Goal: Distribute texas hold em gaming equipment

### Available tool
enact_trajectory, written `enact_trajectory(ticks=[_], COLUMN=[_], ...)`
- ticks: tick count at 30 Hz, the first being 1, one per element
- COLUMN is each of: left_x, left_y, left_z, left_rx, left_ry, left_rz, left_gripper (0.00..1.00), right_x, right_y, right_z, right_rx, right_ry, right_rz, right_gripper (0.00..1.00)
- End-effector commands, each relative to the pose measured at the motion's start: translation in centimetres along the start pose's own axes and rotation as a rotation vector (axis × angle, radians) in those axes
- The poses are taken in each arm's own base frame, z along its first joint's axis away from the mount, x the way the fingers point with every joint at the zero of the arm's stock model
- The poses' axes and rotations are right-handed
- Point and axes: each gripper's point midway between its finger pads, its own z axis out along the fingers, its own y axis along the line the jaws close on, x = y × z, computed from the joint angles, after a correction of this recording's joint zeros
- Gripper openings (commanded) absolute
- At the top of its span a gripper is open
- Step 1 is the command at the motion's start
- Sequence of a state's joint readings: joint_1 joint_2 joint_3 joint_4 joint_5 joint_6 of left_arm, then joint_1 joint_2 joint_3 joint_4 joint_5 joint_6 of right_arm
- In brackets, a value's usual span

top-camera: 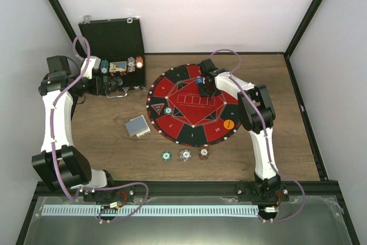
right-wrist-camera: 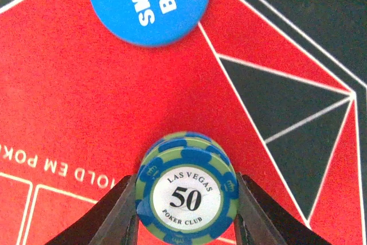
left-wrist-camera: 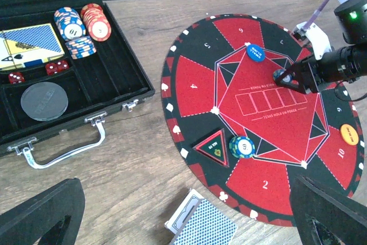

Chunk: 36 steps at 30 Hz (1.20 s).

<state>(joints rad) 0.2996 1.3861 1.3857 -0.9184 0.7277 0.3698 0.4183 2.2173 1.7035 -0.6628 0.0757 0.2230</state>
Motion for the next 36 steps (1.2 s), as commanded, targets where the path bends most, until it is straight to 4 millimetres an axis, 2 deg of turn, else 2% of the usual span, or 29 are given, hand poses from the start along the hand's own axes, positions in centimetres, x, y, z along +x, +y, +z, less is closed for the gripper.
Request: enact_trajectory(ticks=[1,10,15,17,20,22,23,27,29,32,35,36], left_x=[-0.9,-1.0,-1.0,-0.9,-1.0,-1.1,-1.1,-0.9,-0.9,-0.8,-0.7,-0.6], left_y=[-0.1,0.2,0.1,0.1,-0.1,-0.2,-0.2,0.0,-0.1,-0.2,-0.2,-0.2], left_z=[-0.2,0.0,-0.1,-0.1,-0.3,-0.4,-0.4,-0.4,-0.4,-0.6,-0.8,-0.7], left_rx=[0.013,0.013,0.013,0.012,0.013,0.011,0.009,0.005,0.008,0.003,-0.004,-0.006], left_ry=[-0.021,-0.023,-0.022,-0.021,-0.022,-0.025,-0.024,-0.011,-0.006,-0.007,-0.009,-0.006], left_rz=[0.007,0.008,0.011,0.01,0.014,0.018,0.018,0.009,0.005,0.007,0.007,0.004], left_gripper=[1.0,1.0,1.0,1.0,1.0,1.0,1.0,1.0,1.0,1.0,1.0,1.0], right_x=[-1.5,-4.2,-4.0,-3.9,-3.9,-4.4,-4.6,-5.8,-5.2,-3.0,1.0,3.0], right_y=[0.2,0.6,0.5,0.6,0.7,0.9,1.0,1.0,1.6,3.5,7.2,8.7], right_z=[0.9,2.1,2.1,2.0,1.6,0.7,0.0,-4.1,-6.3,-9.5,-12.3,-12.5], right_rx=[0.007,0.017,0.019,0.012,0.005,-0.005,-0.006,-0.003,-0.007,-0.025,-0.057,-0.073], right_ry=[-0.02,-0.048,-0.043,-0.041,-0.033,-0.047,-0.057,-0.114,-0.133,-0.158,-0.169,-0.15], right_rz=[0.006,0.008,0.014,0.003,0.0,0.004,0.009,0.026,0.023,-0.002,-0.084,-0.124], right_gripper=[0.25,0.21,0.2,0.29,0.55,0.68,0.72,0.78,0.79,0.8,0.8,0.81])
